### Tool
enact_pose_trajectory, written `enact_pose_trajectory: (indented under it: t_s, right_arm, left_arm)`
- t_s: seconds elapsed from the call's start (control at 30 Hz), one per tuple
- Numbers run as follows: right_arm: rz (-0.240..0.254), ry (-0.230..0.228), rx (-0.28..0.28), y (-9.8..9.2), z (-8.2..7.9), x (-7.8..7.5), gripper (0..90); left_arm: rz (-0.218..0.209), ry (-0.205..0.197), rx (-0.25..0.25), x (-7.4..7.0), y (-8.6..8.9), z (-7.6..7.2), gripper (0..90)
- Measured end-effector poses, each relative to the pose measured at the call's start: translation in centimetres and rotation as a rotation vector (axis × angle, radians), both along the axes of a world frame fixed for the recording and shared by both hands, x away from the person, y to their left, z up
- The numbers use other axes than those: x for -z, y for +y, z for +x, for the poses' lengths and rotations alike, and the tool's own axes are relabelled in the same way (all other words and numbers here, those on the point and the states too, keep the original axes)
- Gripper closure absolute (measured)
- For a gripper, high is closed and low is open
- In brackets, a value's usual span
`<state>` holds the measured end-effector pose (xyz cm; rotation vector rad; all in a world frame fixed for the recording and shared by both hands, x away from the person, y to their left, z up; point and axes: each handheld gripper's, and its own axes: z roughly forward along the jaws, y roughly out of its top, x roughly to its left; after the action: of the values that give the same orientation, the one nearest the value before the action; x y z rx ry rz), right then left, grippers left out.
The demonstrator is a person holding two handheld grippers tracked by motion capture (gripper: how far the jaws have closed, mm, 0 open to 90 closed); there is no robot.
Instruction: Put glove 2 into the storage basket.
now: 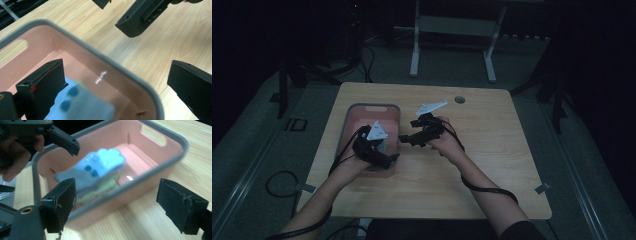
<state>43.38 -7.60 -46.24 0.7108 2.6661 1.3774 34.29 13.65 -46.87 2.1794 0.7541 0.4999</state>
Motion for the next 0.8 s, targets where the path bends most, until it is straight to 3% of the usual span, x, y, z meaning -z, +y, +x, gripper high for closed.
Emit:
enact_pose_trajectory:
  t_s: [0.8]
  right_arm:
    - [-0.022,0.01,0.061,-6.8,-1.5,2.2,16.2]
  left_arm:
    - [-0.03,0.009,0.174,1.0,-7.1,-1.2,1.7]
